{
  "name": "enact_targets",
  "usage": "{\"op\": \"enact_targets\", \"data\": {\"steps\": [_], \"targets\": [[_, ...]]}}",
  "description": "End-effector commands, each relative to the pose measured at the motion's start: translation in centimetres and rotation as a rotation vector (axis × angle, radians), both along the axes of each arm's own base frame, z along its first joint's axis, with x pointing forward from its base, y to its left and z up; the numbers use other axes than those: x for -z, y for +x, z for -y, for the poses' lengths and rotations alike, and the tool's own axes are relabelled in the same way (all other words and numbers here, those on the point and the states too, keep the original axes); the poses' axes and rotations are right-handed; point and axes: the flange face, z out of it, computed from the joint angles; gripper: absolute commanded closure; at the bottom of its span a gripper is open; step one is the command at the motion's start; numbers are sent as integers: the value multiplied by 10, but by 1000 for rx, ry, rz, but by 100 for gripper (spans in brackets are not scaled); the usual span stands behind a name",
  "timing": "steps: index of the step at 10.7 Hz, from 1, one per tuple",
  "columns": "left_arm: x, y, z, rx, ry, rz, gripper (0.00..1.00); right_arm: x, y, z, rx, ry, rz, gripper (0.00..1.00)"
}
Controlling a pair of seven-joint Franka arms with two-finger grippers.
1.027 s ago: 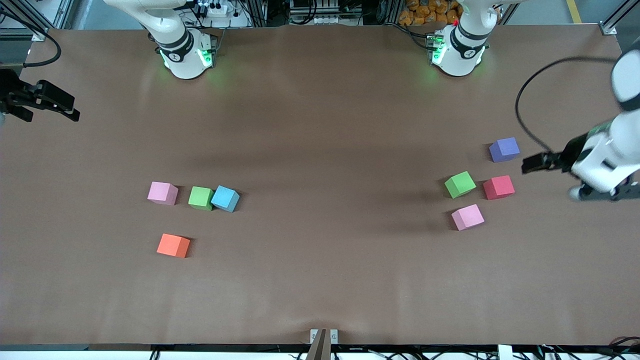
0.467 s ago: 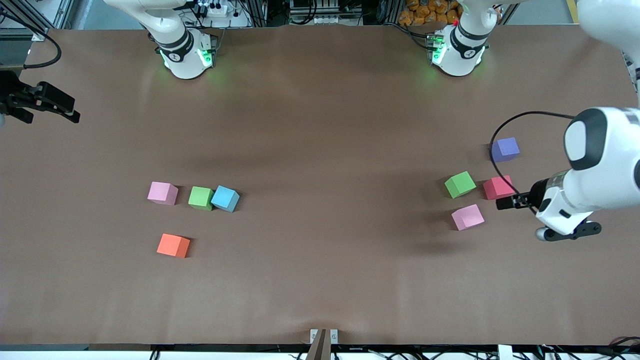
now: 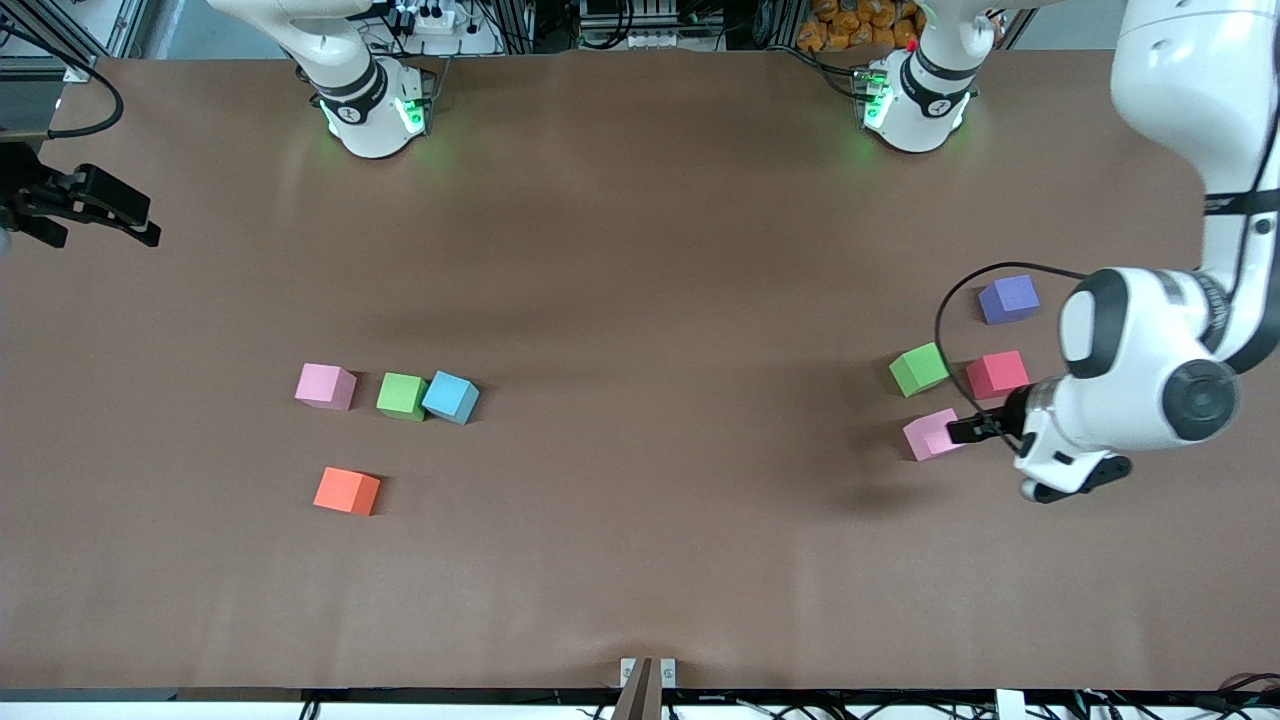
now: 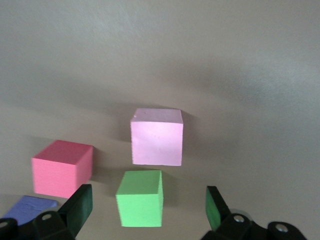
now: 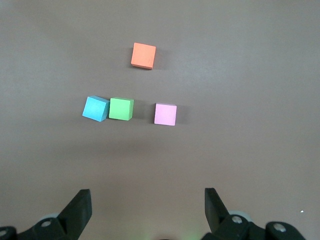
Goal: Arrange blocks into number 1
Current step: 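Reach the left gripper toward the green cube beside the pink cube, then grasp the green cube with the left gripper while the right gripper reaches orange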
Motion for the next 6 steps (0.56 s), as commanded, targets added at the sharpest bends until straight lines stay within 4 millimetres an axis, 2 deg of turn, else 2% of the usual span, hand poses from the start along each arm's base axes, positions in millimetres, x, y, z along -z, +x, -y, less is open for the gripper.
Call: {"op": "enact_targets", "data": {"steps": [1,4,6], "targets": [[20,-17,23,-40,9,-24,0,14,13,0,-11,17,6,0],[49,-41,44,-33,34,-86,0,35,27,-15,-32,21,-13,0],[64,-60,38,-16,67,-130,0,47,33,-36,-66,23,-21,0]]}}
